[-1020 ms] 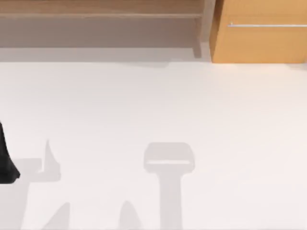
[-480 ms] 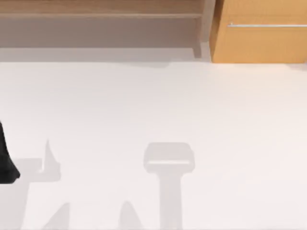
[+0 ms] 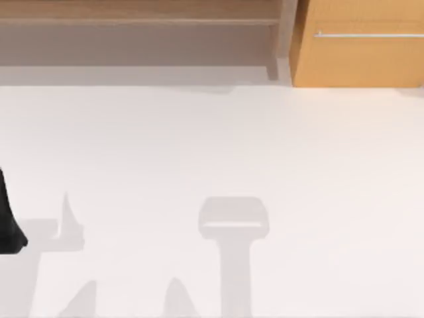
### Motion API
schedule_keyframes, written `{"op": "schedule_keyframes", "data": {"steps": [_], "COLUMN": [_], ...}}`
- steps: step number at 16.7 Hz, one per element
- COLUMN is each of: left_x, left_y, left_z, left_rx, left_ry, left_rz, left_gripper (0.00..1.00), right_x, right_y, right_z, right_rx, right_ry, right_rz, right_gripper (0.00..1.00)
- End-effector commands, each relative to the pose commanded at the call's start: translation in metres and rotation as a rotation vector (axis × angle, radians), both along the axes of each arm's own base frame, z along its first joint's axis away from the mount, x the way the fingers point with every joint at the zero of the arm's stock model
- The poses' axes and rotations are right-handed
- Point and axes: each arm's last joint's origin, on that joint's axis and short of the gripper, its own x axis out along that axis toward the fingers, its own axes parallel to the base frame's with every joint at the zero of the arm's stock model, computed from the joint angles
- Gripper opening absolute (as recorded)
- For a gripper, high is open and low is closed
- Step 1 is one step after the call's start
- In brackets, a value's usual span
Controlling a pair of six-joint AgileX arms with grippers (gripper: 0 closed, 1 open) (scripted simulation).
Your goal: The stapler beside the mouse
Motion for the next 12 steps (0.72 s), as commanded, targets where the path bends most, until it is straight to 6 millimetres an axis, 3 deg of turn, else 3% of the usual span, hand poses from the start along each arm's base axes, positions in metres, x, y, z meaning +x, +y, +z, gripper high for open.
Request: {"op": "schedule_keyframes", "data": {"steps": [5,12], "left_x": [0.0,0.0], "left_y": [0.0,0.0], "left_z": [0.0,0.0], "left_rx": [0.0,0.0], "left_ry": [0.0,0.0], "left_rz": [0.0,0.0], "left_gripper": [1.0,1.0], "right_x": [0.0,0.0], "right_y": [0.0,0.0], "right_z": [0.001,0.029], "right_rx": [-0.002,0.0], "right_ry": [-0.002,0.001], "right_rz": [0.0,0.0], "right_gripper": [0.0,0.0]}}
